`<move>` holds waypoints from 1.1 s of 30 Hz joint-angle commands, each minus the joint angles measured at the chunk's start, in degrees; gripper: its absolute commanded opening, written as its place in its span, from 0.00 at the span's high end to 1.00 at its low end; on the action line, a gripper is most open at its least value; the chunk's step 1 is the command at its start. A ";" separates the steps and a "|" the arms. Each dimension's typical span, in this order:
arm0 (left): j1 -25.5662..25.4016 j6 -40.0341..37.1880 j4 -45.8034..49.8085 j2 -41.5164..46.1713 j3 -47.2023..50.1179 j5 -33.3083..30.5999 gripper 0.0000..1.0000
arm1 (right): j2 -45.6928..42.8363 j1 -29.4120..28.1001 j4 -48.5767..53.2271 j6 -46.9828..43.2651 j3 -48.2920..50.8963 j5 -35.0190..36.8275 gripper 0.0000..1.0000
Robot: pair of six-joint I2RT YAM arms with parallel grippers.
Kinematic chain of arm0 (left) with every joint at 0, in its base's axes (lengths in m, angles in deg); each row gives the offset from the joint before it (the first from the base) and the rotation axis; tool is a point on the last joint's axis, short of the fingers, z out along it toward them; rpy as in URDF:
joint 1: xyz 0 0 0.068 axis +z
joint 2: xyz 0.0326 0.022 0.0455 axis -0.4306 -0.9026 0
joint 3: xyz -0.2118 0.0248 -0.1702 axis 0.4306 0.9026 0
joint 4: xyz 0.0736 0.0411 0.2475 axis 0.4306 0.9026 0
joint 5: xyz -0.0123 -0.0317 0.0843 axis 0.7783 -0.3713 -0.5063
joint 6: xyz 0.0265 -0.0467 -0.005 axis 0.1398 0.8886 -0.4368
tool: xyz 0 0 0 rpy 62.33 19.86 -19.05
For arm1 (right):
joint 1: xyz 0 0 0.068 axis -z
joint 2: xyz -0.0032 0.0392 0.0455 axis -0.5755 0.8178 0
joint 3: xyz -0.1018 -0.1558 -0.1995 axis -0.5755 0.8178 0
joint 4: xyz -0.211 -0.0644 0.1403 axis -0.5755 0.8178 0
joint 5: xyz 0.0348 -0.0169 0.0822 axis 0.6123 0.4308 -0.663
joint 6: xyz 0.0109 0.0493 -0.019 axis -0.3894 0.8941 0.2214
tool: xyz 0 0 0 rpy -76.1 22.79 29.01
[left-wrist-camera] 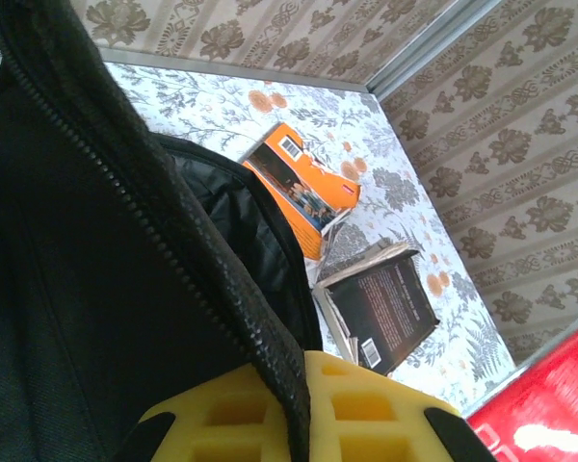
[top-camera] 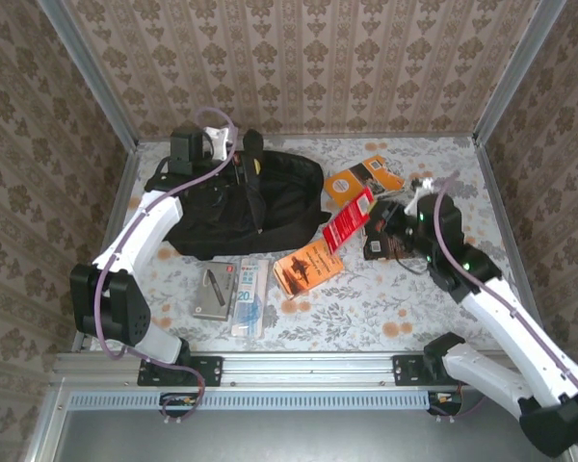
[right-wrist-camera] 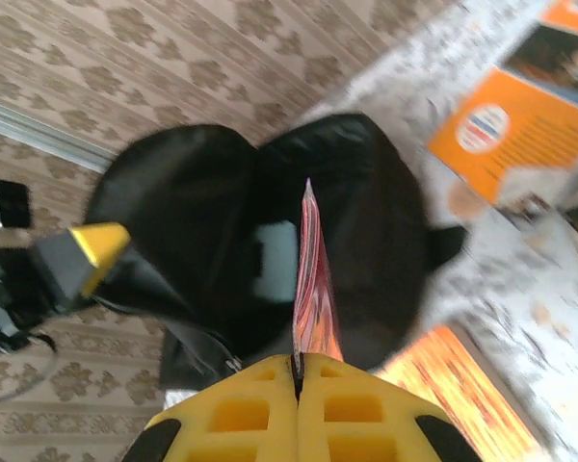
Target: Pack the student bag
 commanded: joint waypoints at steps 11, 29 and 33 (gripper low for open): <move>0.21 2.23 -4.98 4.23 -2.02 4.05 1.00 | 31.04 -0.06 -12.53 -1.02 -26.47 0.00 1.00; 2.97 7.15 -9.34 3.88 -0.09 5.37 1.00 | 56.55 -4.17 -35.65 16.96 -28.92 -7.03 1.00; 3.47 7.62 -9.77 4.19 0.18 5.24 1.00 | 60.16 -5.96 -32.15 17.66 -32.87 -7.98 1.00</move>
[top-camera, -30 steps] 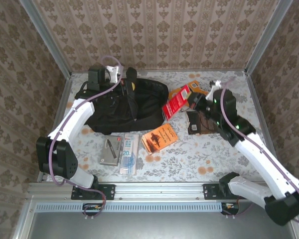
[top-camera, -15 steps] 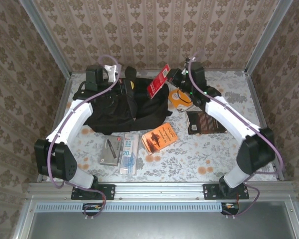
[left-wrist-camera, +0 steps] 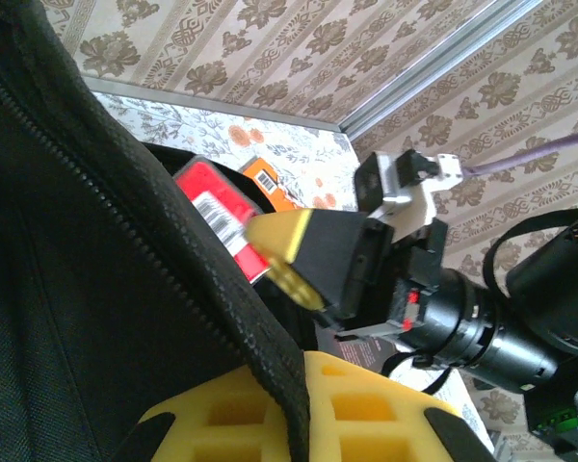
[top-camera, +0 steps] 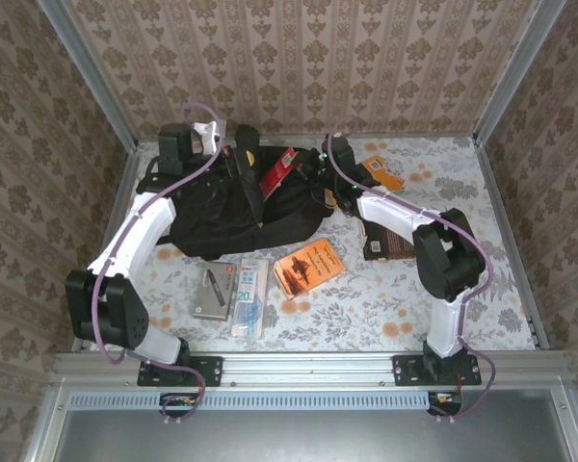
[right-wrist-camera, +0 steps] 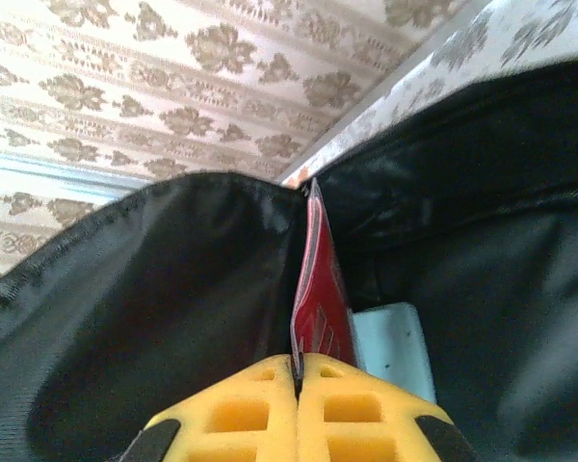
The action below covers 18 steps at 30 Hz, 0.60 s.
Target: Pack the student bag
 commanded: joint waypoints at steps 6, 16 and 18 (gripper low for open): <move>1.32 1.86 -6.42 2.64 -0.03 2.54 1.00 | 8.84 -3.56 0.99 5.86 -9.27 -5.06 1.00; 1.93 2.07 -6.73 2.81 0.44 2.49 1.00 | 16.28 -8.93 28.62 -5.65 -28.30 -2.87 0.51; 2.02 1.99 -6.75 2.86 0.41 2.50 1.00 | 14.44 -8.28 29.69 -6.87 -27.06 -1.08 0.41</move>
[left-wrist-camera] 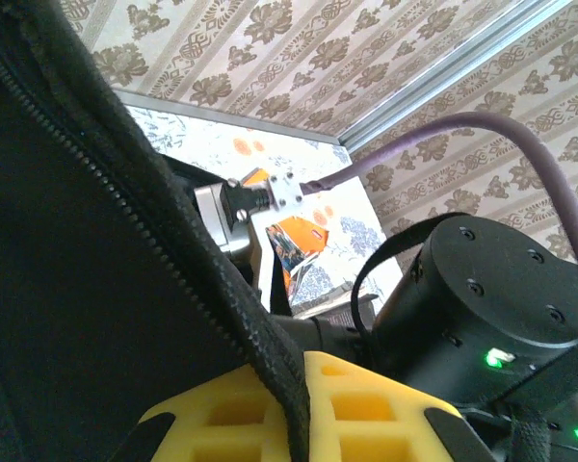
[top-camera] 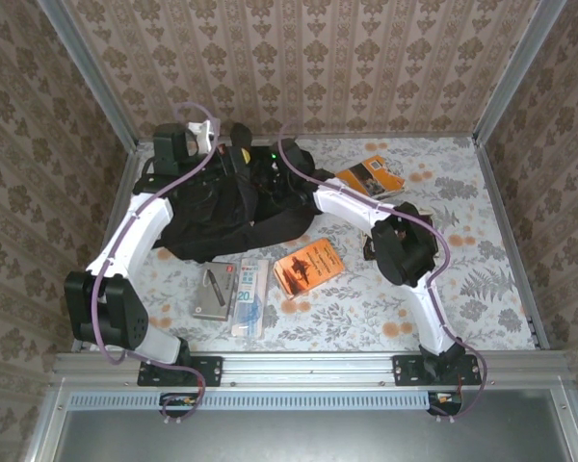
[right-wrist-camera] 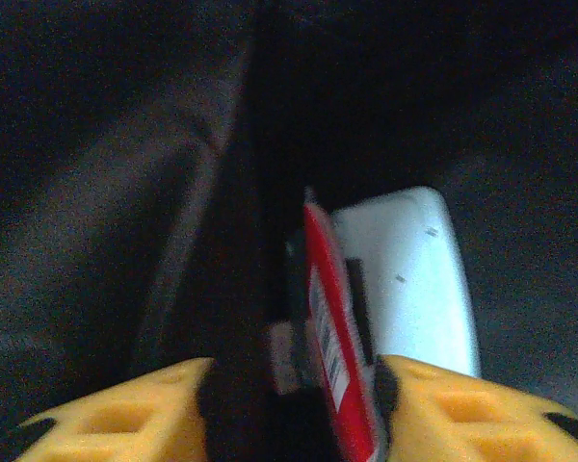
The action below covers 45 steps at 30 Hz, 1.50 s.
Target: Pack the student bag
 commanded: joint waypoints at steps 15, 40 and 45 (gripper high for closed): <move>1.91 0.16 -4.45 1.63 0.21 0.07 1.00 | -14.01 2.15 15.28 -19.19 3.32 3.76 0.23; 2.59 -2.30 -0.53 0.04 -0.32 -3.47 1.00 | -22.54 -20.33 26.84 -37.06 30.61 -10.93 0.26; 3.22 -2.40 -0.40 -0.02 -0.23 -3.48 1.00 | -16.88 -20.35 24.35 -35.12 30.11 -14.50 0.25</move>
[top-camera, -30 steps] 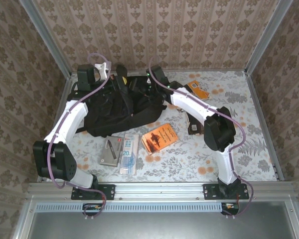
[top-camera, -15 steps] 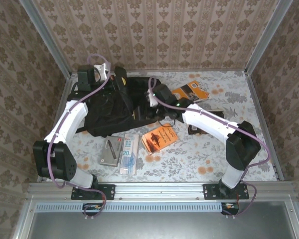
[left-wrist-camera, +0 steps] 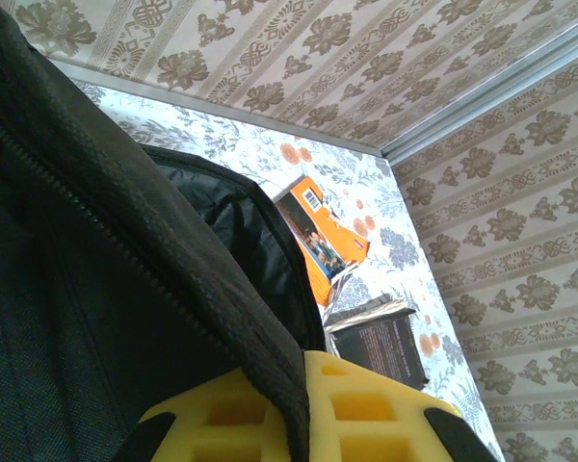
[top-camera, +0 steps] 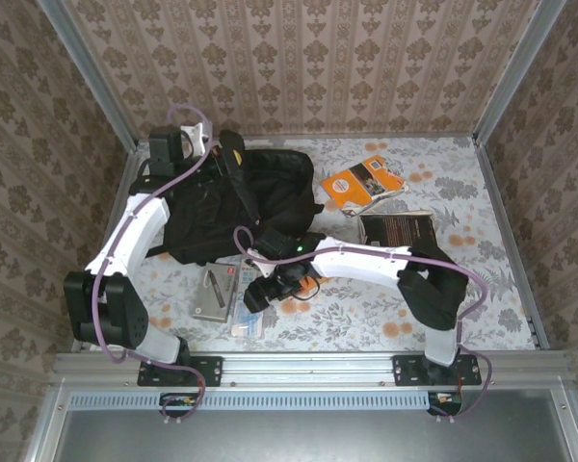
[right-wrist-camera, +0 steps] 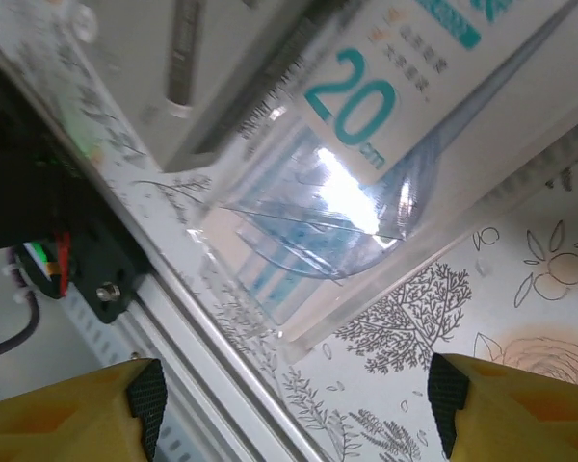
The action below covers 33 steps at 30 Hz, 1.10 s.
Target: Pack the student bag
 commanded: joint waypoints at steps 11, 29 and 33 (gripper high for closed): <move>1.98 0.11 -3.83 -1.08 -0.51 -0.10 1.00 | 6.56 2.25 1.38 8.55 0.29 13.75 0.20; 3.98 2.49 -6.82 -3.41 1.02 0.58 1.00 | 7.01 3.82 -29.34 32.52 8.81 1.38 0.24; 3.95 2.51 -7.00 -3.06 1.24 0.59 1.00 | 9.85 3.63 -36.21 37.70 8.68 0.06 0.26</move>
